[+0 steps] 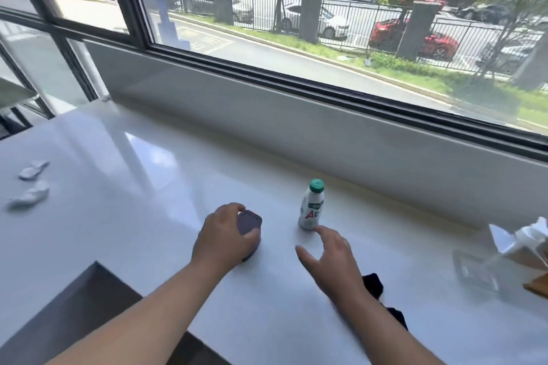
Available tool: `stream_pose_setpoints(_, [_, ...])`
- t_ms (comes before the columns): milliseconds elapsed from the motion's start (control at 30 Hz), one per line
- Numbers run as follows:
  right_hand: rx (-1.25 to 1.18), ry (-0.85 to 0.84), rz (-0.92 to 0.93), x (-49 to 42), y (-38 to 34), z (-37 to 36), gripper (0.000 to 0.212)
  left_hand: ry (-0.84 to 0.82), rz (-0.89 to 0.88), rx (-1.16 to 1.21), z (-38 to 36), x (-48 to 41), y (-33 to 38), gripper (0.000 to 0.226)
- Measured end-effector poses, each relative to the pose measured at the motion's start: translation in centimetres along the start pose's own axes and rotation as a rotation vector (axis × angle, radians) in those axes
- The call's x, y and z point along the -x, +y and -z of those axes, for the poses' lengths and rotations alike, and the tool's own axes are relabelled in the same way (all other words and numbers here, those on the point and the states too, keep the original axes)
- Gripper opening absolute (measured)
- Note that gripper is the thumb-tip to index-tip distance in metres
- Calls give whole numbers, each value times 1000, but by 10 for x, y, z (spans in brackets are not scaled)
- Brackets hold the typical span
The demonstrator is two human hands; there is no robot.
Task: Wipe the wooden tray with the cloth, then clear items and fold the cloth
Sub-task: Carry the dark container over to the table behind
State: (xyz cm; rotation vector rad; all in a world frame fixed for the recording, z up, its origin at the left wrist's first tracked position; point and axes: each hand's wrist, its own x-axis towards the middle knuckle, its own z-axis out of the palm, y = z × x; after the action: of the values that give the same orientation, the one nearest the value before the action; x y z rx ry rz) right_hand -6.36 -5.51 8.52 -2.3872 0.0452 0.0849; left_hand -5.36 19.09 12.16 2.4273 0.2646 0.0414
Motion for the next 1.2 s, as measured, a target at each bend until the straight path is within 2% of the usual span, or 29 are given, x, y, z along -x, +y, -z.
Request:
stream_pose_setpoints(133, [-31,-76,21,-24,-38,-44,68,-2,57,-56,22,-21,-43,67])
stream_pose_setpoints(233, [-68,-110,-28,-46,-44,-73,65,-70,67,-88,13,-41,-59,76])
stream_pose_setpoints(367, [-235,-207,-216,-74,-34,-109,60,-251,98,-116,-19,-72,-63,96])
stream_pose_setpoints(467, [-368,-320,-389,-94,-26,-135,59,-382,104,-133,-46,-94,-63,91])
stream_pose_setpoints(567, [-569,-400,-541,-103,-34,-153,52,-448,100,-163,-60,-107,-66,98])
stream_pose_setpoints(700, [-713,-430,-570,-117,-78,-168,45,-370,142,-113,-27,-124,-89,88])
stream_pose_setpoints(933, [-754,-688,-393,-119,-257,-249,50,-54,314,-24,143,-124,-195,80])
stream_pose_setpoints(1100, [-697,-890,-257,-48,-404,-353,52,159,455,13,277,-58,-317,74])
stream_pose_setpoints(1200, [-626,-1020,-213,26,-489,-428,51,270,561,24,354,11,-406,81])
